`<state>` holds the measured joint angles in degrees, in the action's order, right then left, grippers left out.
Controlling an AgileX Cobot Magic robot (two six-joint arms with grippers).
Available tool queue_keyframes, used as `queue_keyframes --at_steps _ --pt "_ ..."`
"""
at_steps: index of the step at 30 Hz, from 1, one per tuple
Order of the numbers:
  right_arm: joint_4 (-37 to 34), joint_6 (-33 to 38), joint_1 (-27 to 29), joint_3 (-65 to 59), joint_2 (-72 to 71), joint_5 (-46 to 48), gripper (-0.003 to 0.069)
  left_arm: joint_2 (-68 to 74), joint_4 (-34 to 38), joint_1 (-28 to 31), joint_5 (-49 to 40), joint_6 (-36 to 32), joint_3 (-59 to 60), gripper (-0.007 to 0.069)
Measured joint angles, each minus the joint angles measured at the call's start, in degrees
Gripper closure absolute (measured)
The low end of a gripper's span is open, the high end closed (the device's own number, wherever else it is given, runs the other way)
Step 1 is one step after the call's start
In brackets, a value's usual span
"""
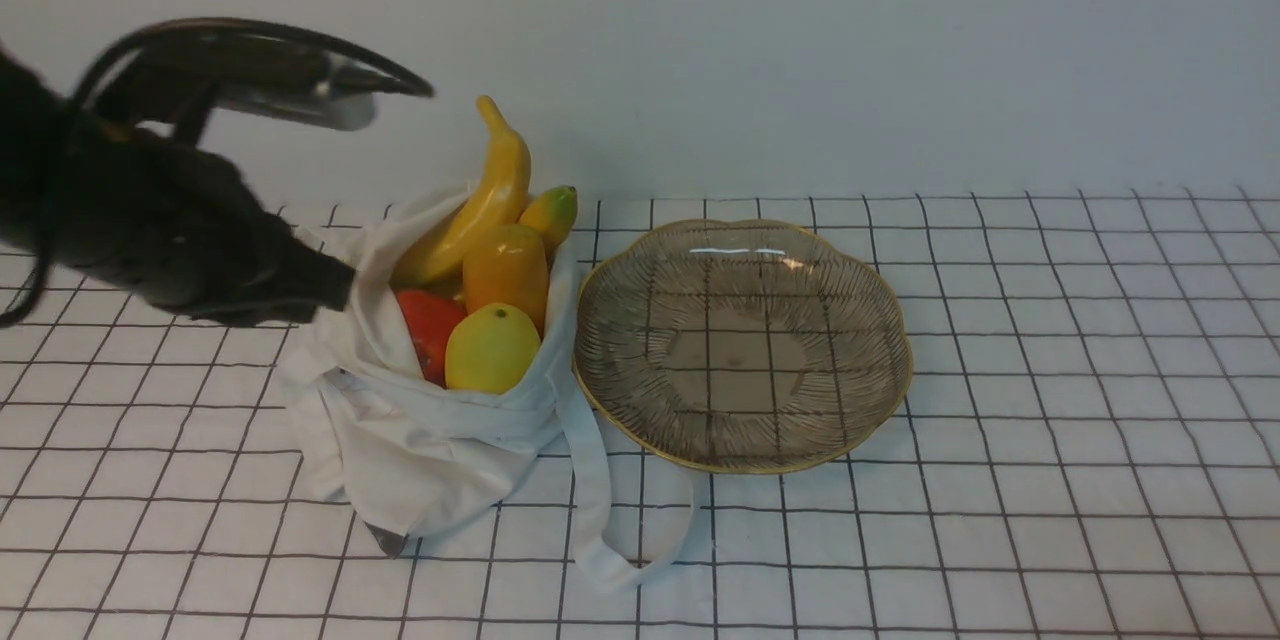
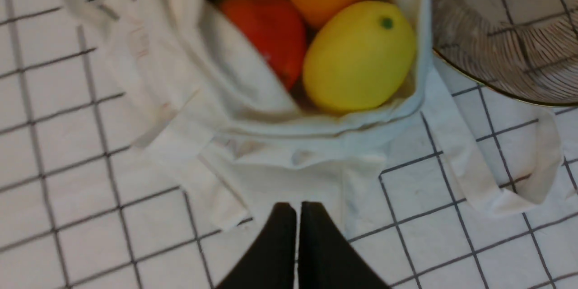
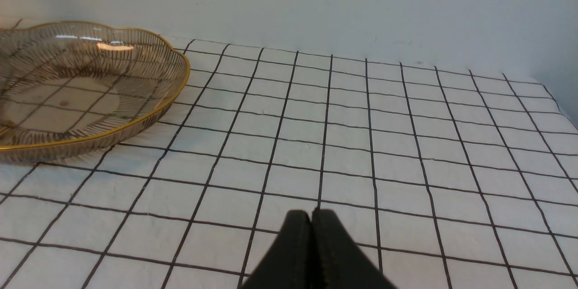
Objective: Take the fruit out of the bag on the white checkered tablecloth and place them on the plate.
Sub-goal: 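Reach into the cloth bag and grasp the fruit inside with the left gripper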
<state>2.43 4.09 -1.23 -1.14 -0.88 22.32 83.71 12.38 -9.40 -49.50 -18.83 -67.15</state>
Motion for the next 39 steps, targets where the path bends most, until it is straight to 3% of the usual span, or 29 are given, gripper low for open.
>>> queue_keyframes --at_steps 9,13,20,22,25,32,37,39 --pt "0.0 0.0 0.0 0.0 0.0 0.0 0.0673 13.99 0.37 -6.33 0.55 -3.16 -8.55 0.0622" --pt "0.0 0.0 0.0 0.0 0.0 0.0 0.0673 15.73 0.27 -7.11 4.66 -3.26 -9.09 0.0529" --pt "0.0 0.0 0.0 0.0 0.0 0.0 0.0673 17.73 0.2 -7.98 9.55 -3.55 -9.14 0.0184" --pt "0.0 0.0 0.0 0.0 0.0 0.0 0.0673 19.14 0.2 -7.97 9.57 -3.7 -9.16 0.0104" --pt "0.0 0.0 0.0 0.0 0.0 0.0 0.0673 20.8 0.18 -7.97 9.7 -3.7 -9.16 0.0045" --pt "0.0 0.0 0.0 0.0 0.0 0.0 0.0673 23.12 0.18 -7.97 11.02 -3.7 -9.2 0.006" --pt "0.0 0.0 0.0 0.0 0.0 0.0 0.0673 23.49 0.08 -7.97 11.06 -3.64 -9.2 0.0183" --pt "0.0 0.0 0.0 0.0 0.0 0.0 0.0673 23.49 0.08 -7.97 11.06 -3.64 -9.2 0.0192"
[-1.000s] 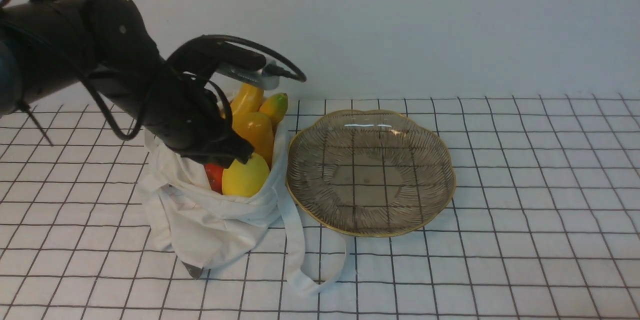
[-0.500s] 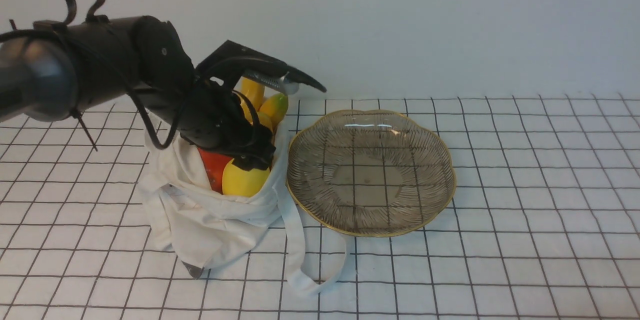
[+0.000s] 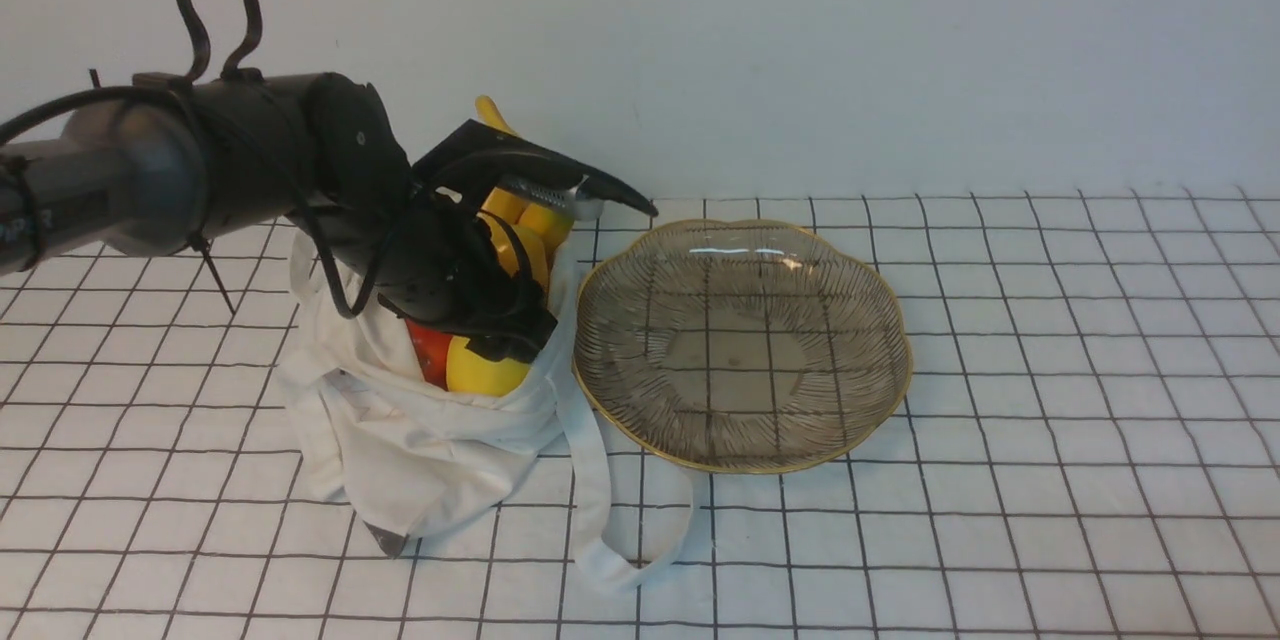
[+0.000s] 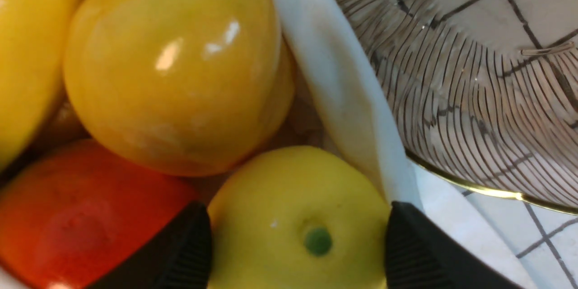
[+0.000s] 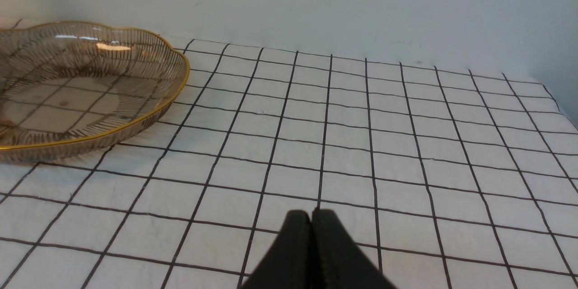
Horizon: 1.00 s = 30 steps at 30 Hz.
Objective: Take the fruit out of the bag on the white checkered tablecloth and place them on the plate.
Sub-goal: 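Reach into the cloth bag and grasp the fruit inside with the left gripper, then carry the mango from the white cloth bag to the fruit plate with the left gripper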
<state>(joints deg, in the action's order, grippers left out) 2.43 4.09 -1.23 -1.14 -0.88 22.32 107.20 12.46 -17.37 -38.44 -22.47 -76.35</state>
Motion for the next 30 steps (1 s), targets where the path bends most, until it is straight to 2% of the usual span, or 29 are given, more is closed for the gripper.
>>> queue_keyframes --at_steps 13,25,30 --pt "0.0 0.0 0.0 0.0 0.0 0.0 0.0673 0.14 -0.06 0.0 -2.22 0.0 -0.34 0.0192" --pt "0.0 0.0 0.0 0.0 0.0 0.0 0.0673 -12.6 0.27 0.0 -6.3 0.33 -0.34 0.0192" --pt "0.0 0.0 0.0 0.0 0.0 0.0 0.0673 -16.4 7.7 -1.67 -7.88 -0.69 -0.34 0.0192"
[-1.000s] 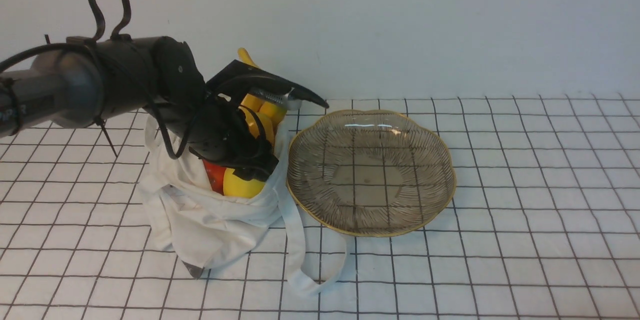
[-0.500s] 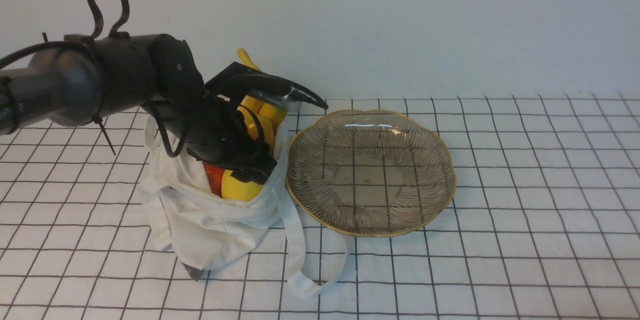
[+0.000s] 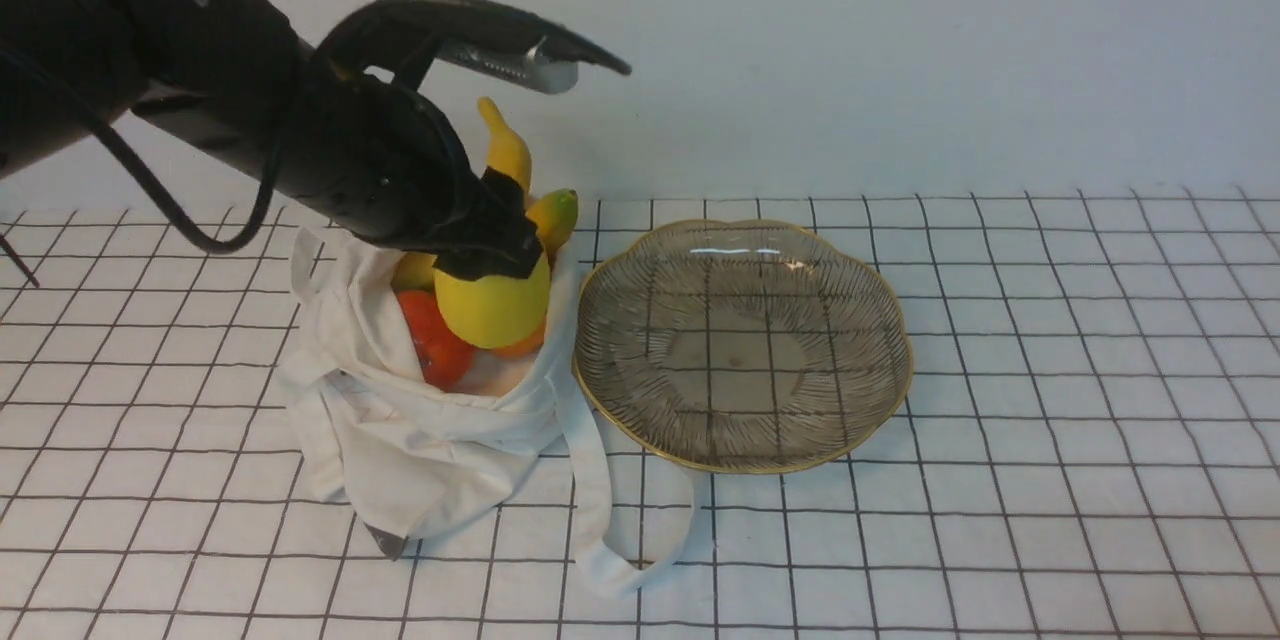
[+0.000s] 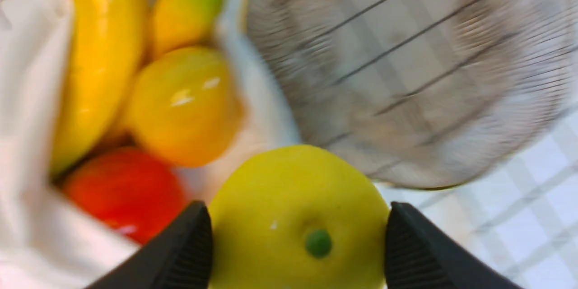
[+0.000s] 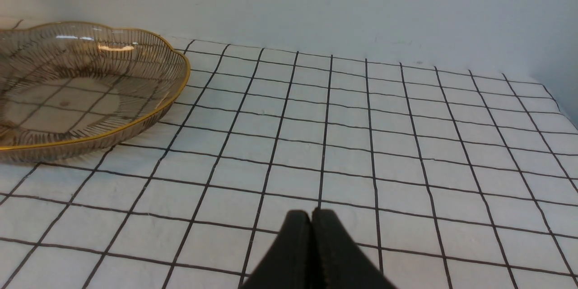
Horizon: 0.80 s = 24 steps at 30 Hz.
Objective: Take the fruit out of the bag on the white checkered tablecloth and place them on the plate.
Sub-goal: 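Carry the mango from the white cloth bag to the fruit plate with the left gripper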
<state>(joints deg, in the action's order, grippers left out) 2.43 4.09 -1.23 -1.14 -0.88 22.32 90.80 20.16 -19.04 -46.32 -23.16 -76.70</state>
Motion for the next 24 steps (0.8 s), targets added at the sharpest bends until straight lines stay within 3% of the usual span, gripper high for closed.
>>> queue_keyframes --at_steps 5,9,13,17,24 --pt "0.0 0.0 0.0 0.0 0.0 0.0 0.0673 1.07 7.89 -6.26 0.81 -7.02 0.0 0.0192" --pt "0.0 0.0 0.0 0.0 0.0 0.0 0.0673 5.67 8.89 -9.66 5.03 -12.22 0.0 0.0192" --pt "0.0 0.0 0.0 0.0 0.0 0.0 0.0673 11.29 12.44 -11.08 18.39 -13.58 0.0 0.0192" --pt "0.0 0.0 0.0 0.0 0.0 0.0 0.0673 15.09 18.39 -11.26 25.99 -13.84 0.0 0.019" --pt "0.0 0.0 0.0 0.0 0.0 0.0 0.0673 18.09 21.48 -11.26 27.82 -14.4 0.0 -0.0017"
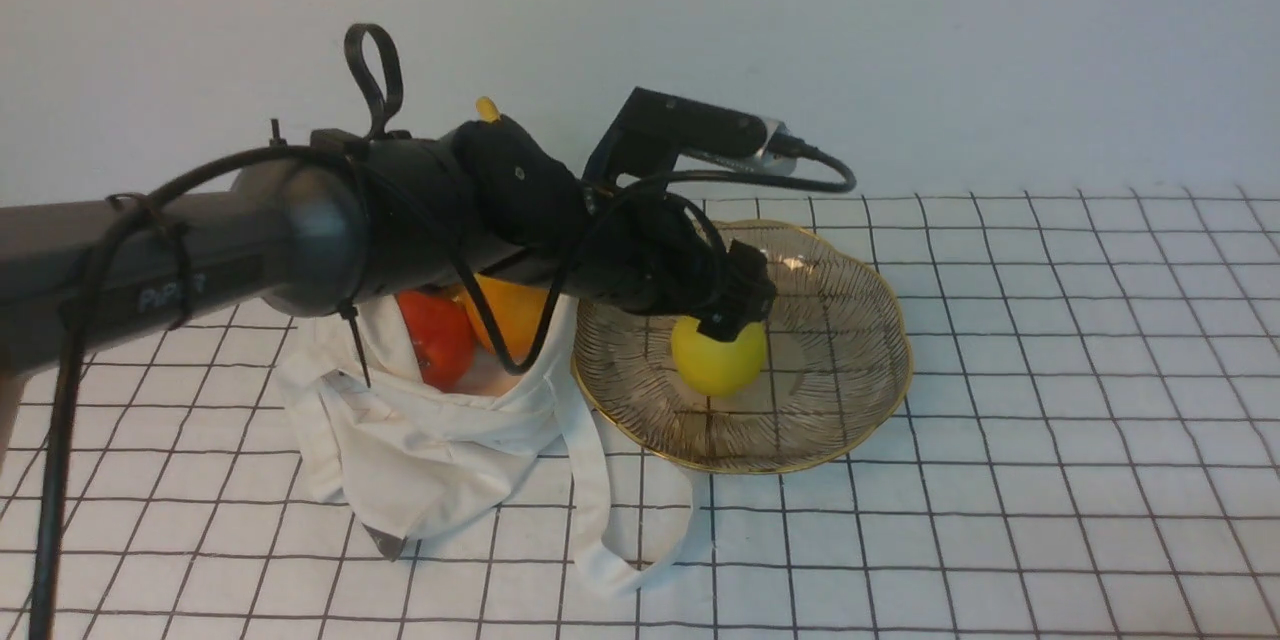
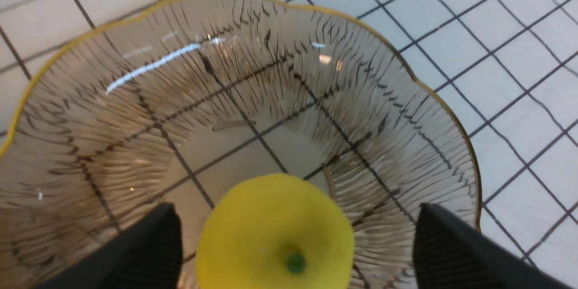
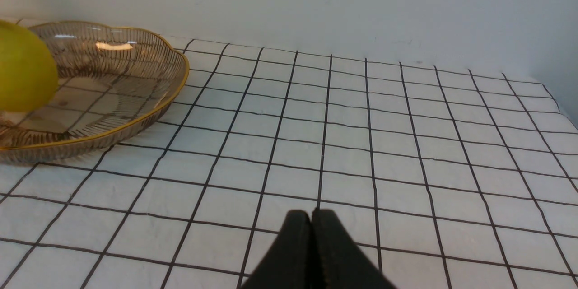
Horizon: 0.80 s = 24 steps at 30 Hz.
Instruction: Take the fruit out of the bag on the white checkered tablecloth and place them on the plate.
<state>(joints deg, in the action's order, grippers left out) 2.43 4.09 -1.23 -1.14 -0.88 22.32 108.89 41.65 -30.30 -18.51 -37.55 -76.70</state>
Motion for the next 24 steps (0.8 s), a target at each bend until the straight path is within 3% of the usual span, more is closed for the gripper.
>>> queue_keyframes --at_steps 4,7,8,10,12,14,15,21,24 --pt "0.0 0.0 0.0 0.0 0.0 0.0 0.0673 -0.72 0.07 0.26 -1.75 -0.05 0.0 -0.0057" --pt "0.0 0.0 0.0 0.0 0.0 0.0 0.0673 -3.95 -0.04 1.65 -6.07 0.19 0.06 -0.002" --pt "0.0 0.0 0.0 0.0 0.0 0.0 0.0673 -6.35 -0.09 2.52 -9.18 0.92 0.06 0.0036" --pt "0.0 0.0 0.0 0.0 0.0 0.0 0.0673 -12.63 -0.96 4.69 -14.82 4.11 0.06 0.0242" --pt "0.0 0.0 0.0 0.0 0.0 0.0 0.0673 -15.64 -1.87 5.6 -16.95 5.42 0.06 0.0349" --pt "0.0 0.0 0.0 0.0 0.0 0.0 0.0673 -21.96 -4.38 6.94 -20.4 7.07 0.14 0.0525" --pt "0.0 0.0 0.0 0.0 0.0 0.0 0.0673 -26.57 -6.29 7.31 -21.44 7.58 0.7 0.0576" --pt "0.0 0.0 0.0 0.0 0.0 0.0 0.0673 -43.75 -12.76 7.32 -22.87 11.73 6.59 0.0629" --pt "0.0 0.0 0.0 0.0 0.0 0.0 0.0673 -55.57 -19.49 7.32 -22.17 17.78 13.5 0.0632"
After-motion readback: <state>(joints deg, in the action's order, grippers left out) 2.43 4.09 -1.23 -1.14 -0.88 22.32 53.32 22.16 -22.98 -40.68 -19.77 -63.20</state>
